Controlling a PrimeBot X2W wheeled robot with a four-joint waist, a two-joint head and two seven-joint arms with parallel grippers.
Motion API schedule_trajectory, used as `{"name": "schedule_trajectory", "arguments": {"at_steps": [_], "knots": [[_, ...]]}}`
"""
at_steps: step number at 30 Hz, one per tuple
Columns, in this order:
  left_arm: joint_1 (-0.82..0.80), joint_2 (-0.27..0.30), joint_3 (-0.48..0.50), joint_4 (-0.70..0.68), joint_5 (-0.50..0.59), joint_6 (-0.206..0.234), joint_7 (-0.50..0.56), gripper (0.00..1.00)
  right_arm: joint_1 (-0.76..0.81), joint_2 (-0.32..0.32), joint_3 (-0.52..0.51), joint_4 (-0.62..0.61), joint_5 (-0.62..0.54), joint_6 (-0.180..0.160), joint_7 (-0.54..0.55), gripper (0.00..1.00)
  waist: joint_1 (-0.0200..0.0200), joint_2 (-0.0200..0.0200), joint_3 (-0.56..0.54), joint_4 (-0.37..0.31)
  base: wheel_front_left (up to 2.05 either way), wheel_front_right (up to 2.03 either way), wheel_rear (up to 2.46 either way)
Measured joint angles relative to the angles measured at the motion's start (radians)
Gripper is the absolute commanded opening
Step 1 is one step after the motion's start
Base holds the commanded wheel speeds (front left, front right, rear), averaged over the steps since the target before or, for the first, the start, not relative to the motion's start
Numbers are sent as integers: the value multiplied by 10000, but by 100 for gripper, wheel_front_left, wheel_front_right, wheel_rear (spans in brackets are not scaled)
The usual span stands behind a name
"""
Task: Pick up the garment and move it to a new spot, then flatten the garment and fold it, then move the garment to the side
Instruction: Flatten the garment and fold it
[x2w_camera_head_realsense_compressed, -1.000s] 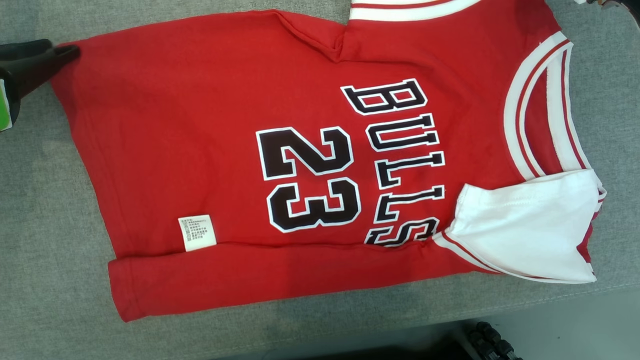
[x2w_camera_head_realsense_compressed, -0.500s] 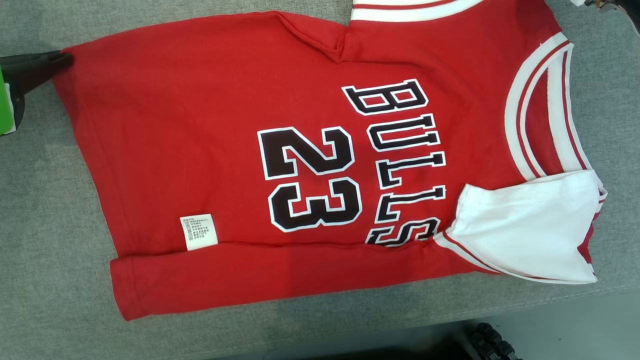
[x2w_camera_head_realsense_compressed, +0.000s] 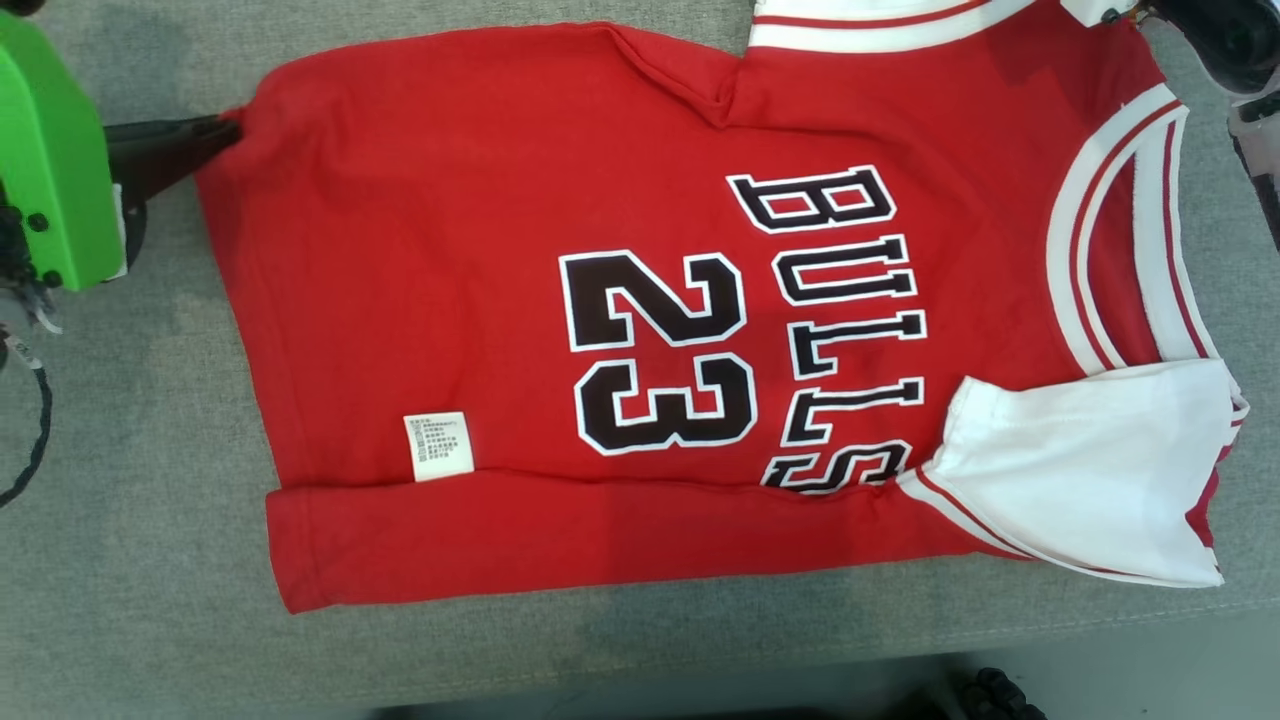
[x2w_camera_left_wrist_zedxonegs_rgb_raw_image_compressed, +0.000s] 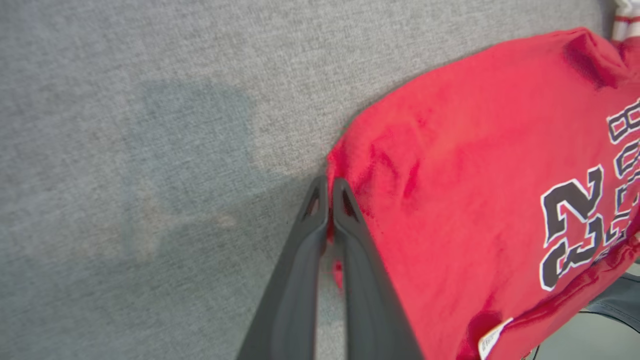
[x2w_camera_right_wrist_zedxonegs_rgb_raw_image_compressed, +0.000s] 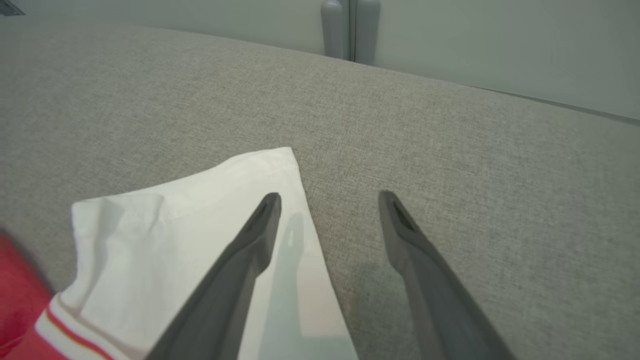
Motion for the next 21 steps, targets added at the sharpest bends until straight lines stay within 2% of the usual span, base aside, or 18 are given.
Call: {"name": "schedule_trajectory", "arguments": {"at_steps": [7,21], "knots": [[-3,-221,-211,-21,25,-132,-50,0,-11,209,222,236,-35,2,140,100,0,0,-93,365,0,0,0],[-202,-619,-385,-115,25,-314,-130,0,-268,81,142,734,-40,-44,573,100,0,0,7,876,0,0,0]]}}
